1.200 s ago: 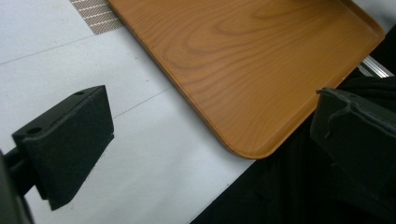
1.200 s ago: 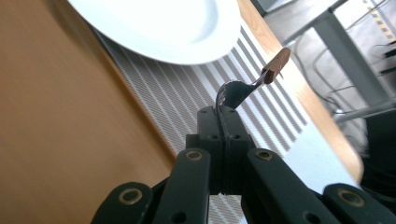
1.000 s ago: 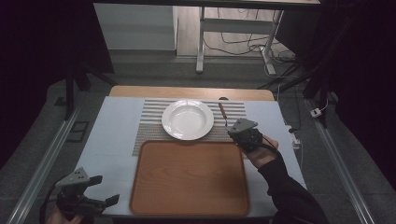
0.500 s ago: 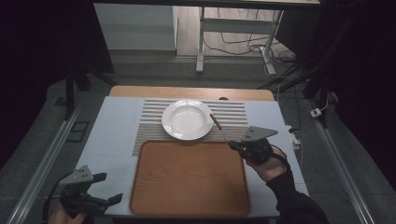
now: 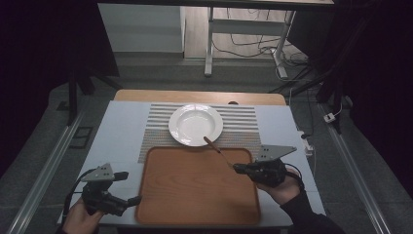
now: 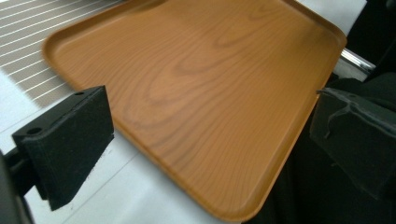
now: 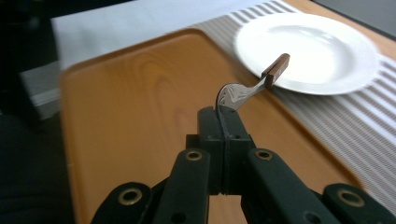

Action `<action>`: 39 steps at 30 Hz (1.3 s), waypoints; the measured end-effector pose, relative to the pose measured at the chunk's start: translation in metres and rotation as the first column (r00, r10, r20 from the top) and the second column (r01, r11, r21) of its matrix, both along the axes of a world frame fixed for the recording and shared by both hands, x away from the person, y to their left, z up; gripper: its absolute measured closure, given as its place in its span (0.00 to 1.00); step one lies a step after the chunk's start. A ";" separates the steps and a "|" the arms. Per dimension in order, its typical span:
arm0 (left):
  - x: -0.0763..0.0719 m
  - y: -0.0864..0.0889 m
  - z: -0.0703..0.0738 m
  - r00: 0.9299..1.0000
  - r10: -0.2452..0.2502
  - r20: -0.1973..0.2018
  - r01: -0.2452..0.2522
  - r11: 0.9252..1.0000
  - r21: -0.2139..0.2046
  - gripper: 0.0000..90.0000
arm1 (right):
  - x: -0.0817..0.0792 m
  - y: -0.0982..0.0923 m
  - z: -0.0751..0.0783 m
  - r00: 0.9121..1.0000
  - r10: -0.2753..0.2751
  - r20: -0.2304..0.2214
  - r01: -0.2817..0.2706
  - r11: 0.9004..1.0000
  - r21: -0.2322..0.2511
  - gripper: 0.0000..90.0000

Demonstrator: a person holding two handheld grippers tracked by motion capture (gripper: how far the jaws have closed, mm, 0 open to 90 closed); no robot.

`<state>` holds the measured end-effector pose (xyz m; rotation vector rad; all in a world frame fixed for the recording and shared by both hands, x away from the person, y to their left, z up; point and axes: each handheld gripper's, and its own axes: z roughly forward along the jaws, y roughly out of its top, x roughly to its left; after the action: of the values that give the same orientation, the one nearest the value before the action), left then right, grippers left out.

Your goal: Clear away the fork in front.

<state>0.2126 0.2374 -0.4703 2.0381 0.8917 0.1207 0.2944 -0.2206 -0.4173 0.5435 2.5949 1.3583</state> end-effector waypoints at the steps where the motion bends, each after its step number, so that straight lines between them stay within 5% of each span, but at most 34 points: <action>1: 0.003 -0.003 0.000 1.000 -0.011 0.000 0.011 1.000 0.006 0.00 | -0.002 0.000 -0.001 1.000 0.013 -0.008 -0.013 1.000 0.009 0.99; 12: 0.032 -0.040 0.011 0.991 -0.132 -0.014 0.133 0.985 0.106 0.00 | -0.023 0.010 -0.007 0.990 0.119 -0.069 -0.116 0.992 0.046 0.99; 20: 0.047 -0.070 0.018 0.969 -0.244 0.033 0.237 0.961 0.145 0.00 | -0.037 0.021 -0.008 0.974 0.204 -0.101 -0.198 0.978 0.064 0.99; 21: 0.051 -0.078 0.019 0.956 -0.290 0.041 0.280 0.945 0.168 0.00 | -0.039 0.022 -0.008 0.971 0.214 -0.102 -0.209 0.976 0.063 0.99; 22: 0.051 -0.078 0.019 0.956 -0.290 0.041 0.280 0.945 0.168 0.00 | -0.039 0.022 -0.008 0.971 0.214 -0.102 -0.209 0.976 0.063 0.99; 23: 0.053 -0.082 0.019 0.947 -0.319 0.047 0.306 0.934 0.183 0.00 | -0.040 0.024 -0.009 0.968 0.227 -0.107 -0.220 0.973 0.072 0.99; 32: 0.066 -0.126 0.020 0.841 -0.537 0.055 0.496 0.809 0.314 0.07 | -0.045 0.033 -0.011 0.943 0.302 -0.138 -0.295 0.953 0.068 0.99; 33: 0.067 -0.130 0.019 0.824 -0.564 0.052 0.520 0.790 0.324 0.11 | -0.046 0.034 -0.011 0.941 0.308 -0.140 -0.300 0.951 0.070 0.99; 35: 0.069 -0.136 0.018 0.806 -0.590 0.050 0.539 0.766 0.349 0.23 | -0.047 0.035 -0.011 0.935 0.325 -0.140 -0.319 0.945 0.068 0.99; 36: 0.069 -0.138 0.017 0.789 -0.612 0.044 0.562 0.749 0.351 0.28 | -0.047 0.035 -0.011 0.933 0.332 -0.140 -0.325 0.943 0.068 0.99; 38: 0.070 -0.140 0.016 0.774 -0.632 0.041 0.578 0.731 0.363 0.31 | -0.048 0.035 -0.011 0.932 0.335 -0.140 -0.329 0.942 0.067 0.99; 39: 0.071 -0.141 0.016 0.763 -0.646 0.030 0.594 0.719 0.361 0.43 | -0.048 0.035 -0.011 0.930 0.341 -0.141 -0.334 0.940 0.068 0.99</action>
<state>0.2839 0.0962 -0.4542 2.5015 0.0374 0.0533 0.2465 -0.1856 -0.4285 0.2146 2.8913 1.5272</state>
